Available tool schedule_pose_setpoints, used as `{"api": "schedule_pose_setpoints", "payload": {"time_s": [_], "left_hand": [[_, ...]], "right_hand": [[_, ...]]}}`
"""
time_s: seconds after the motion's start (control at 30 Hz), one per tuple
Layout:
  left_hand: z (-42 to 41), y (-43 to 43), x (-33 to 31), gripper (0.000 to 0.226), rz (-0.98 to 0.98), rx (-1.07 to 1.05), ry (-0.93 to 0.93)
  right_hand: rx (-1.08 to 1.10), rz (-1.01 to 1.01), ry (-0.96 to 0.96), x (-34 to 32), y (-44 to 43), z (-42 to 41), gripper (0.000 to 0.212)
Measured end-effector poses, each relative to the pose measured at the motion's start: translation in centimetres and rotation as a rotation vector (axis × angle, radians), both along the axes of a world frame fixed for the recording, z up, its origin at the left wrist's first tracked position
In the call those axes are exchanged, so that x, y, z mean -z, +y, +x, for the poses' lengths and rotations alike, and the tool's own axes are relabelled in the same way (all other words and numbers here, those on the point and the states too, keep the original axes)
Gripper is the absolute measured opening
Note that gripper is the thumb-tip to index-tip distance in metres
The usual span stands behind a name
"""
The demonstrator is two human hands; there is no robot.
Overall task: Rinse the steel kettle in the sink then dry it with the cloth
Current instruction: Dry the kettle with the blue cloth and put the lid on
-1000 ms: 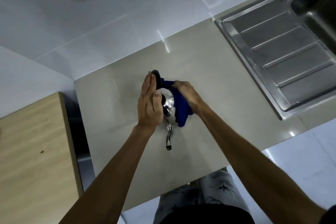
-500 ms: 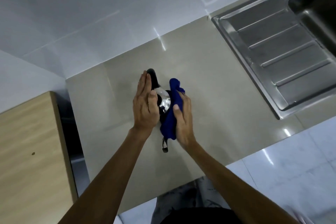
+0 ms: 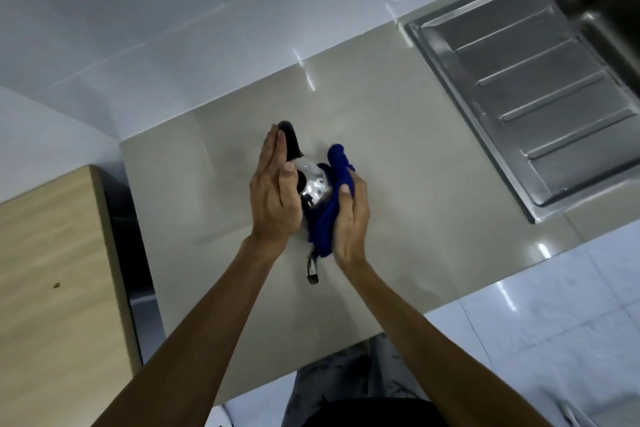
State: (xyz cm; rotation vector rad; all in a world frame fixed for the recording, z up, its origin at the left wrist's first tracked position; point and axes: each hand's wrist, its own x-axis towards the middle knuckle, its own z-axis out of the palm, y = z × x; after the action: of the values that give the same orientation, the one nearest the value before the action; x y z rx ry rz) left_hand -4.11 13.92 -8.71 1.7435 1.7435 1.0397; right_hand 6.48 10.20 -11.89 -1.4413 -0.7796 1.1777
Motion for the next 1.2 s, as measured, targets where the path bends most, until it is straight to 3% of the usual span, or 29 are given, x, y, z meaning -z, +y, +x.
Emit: {"api": "schedule_pose_setpoints", "payload": {"time_s": [0.1,0.23,0.3,0.43,0.57,0.63,0.8,0.97,1.2], "left_hand": [[0.0,0.0,-0.2,0.064,-0.029,-0.004,0.002],[0.0,0.3,-0.4,0.064,-0.044,-0.044,-0.032],[0.1,0.2,-0.4,0.064,-0.034,-0.038,-0.017],[-0.2,0.4,-0.2,0.064,-0.032,-0.019,0.016],[-0.1,0.3,-0.1,0.065,-0.018,-0.027,-0.029],[0.0,0.4,-0.1,0.065,-0.012,-0.028,-0.023],[0.0,0.2,-0.7,0.065,-0.033,-0.033,0.019],[-0.5,-0.2,-1.6,0.068,-0.088,-0.001,0.062],[-2.0,0.4,-2.6,0.064,-0.122,0.163,0.236]], "right_hand": [[-0.076,0.195,-0.105,-1.6,0.3,-1.0,0.033],[-0.306,-0.081,-0.003,1.0,6.8,3.1,0.042],[-0.361,-0.084,-0.023,0.0,6.6,3.0,0.042],[-0.301,0.226,-0.203,-1.5,2.5,0.6,0.035],[-0.364,-0.153,0.149,2.1,7.2,3.4,0.037],[-0.376,-0.272,0.118,4.1,7.9,4.2,0.031],[-0.494,-0.229,-0.138,3.6,8.4,4.8,0.029],[-0.854,-0.219,-0.688,-0.7,9.6,10.4,0.038],[-0.812,-0.301,-1.276,-2.2,8.6,24.3,0.043]]}}
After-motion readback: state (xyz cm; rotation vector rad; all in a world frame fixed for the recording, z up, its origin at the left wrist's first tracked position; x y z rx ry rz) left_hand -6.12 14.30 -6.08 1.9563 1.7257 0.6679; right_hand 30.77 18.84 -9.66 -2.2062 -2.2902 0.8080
